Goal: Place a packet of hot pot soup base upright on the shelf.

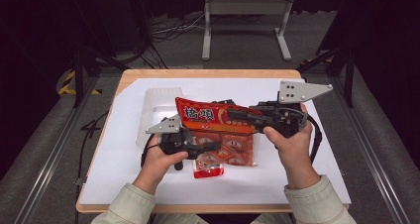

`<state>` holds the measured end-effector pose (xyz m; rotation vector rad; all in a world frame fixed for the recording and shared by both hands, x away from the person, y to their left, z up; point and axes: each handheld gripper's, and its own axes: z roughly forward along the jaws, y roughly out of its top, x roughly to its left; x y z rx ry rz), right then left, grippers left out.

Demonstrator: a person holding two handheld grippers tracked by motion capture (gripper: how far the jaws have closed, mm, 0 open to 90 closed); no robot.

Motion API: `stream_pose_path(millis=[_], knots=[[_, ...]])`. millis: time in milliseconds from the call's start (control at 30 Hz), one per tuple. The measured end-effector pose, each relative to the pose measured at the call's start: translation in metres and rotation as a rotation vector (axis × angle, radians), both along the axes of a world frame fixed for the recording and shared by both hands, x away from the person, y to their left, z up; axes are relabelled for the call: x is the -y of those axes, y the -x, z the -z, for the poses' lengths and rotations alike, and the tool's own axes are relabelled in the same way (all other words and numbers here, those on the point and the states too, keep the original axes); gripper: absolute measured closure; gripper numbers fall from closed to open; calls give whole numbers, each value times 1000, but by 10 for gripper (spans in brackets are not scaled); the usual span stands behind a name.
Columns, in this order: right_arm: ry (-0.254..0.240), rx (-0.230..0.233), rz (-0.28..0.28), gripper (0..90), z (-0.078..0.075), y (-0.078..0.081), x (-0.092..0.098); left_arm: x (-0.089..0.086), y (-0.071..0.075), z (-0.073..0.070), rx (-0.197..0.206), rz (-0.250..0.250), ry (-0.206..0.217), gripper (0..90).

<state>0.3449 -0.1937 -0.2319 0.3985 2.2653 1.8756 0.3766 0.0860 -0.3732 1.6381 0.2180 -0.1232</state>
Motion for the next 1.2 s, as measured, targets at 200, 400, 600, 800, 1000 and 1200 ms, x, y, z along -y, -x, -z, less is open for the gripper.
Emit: stream_pose_path(millis=[200,400,600,800,1000,1200], knots=[[4,0,5,900,3,0,0,3,4,-3,25,6,-54,641],[-4,-2,5,900,5,0,1,3,12,-10,56,-15,-101,706],[-8,0,4,900,5,0,5,1,16,-14,53,-22,-118,708],[-2,2,17,895,4,0,7,1,17,-18,68,-45,-128,709],[1,1,27,883,4,0,9,2,17,-19,68,-49,-131,709],[-17,-2,36,787,3,-1,11,-1,18,-20,66,-56,-111,709]])
